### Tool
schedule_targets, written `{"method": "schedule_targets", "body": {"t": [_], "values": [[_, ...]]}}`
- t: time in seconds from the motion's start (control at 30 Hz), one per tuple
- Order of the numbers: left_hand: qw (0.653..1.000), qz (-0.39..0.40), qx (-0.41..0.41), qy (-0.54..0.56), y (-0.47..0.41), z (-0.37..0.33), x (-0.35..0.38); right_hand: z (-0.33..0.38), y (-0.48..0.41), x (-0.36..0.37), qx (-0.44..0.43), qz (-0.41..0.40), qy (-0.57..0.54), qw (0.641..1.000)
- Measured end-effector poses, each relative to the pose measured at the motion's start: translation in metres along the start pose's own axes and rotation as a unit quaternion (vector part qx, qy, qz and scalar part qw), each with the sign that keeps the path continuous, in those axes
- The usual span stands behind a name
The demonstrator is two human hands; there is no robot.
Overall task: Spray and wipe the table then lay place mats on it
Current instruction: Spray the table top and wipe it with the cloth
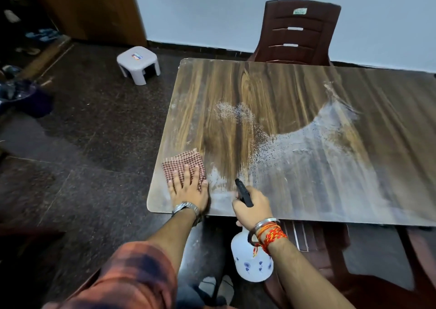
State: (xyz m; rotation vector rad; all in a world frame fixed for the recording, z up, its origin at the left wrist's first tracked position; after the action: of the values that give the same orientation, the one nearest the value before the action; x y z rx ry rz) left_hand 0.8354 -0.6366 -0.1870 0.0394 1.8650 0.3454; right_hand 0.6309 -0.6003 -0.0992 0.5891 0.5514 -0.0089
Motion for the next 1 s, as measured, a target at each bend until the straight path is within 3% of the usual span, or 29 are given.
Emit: {"method": "schedule_targets", "body": {"t": [0.27,0.37,0.47,0.57,0.7,0.77,1.0], "values": [[0.965,0.072,0.247,-0.054,0.008,-0.129,0.038,-0.039,0.006,-0.043,0.025,-0.067,0.016,0.997],[0.976,0.065,0.205,-0.041,0.001,-0.101,0.03,-0.039,0.009,-0.045,0.029,-0.062,0.022,0.997],[0.998,0.02,0.057,-0.022,-0.009,-0.025,0.009,-0.036,0.009,-0.04,0.032,-0.047,0.013,0.998],[0.999,0.003,-0.048,0.005,-0.007,0.036,-0.008,-0.035,0.009,-0.037,0.034,-0.038,-0.008,0.999],[0.994,-0.025,-0.108,0.025,-0.009,0.041,-0.007,-0.038,0.006,-0.047,0.042,-0.052,-0.037,0.997],[0.994,-0.027,-0.102,0.021,-0.009,0.02,-0.002,-0.039,0.001,-0.061,0.046,-0.074,-0.041,0.995],[0.997,0.006,0.075,-0.018,-0.018,-0.109,0.031,-0.046,-0.009,-0.112,0.075,-0.134,-0.041,0.987]]}}
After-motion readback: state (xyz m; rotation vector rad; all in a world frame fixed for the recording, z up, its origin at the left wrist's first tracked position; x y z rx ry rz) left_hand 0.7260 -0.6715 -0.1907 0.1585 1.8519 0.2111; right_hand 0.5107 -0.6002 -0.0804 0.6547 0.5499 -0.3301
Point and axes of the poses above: each hand's wrist, its own y-axis away from the middle knuckle, its own x-axis out of the palm, z = x × y, the point moved 9 cm from there along -y, towards the middle knuckle, and after that the axes turned 8 degrees about x, right-handed, at the moved point
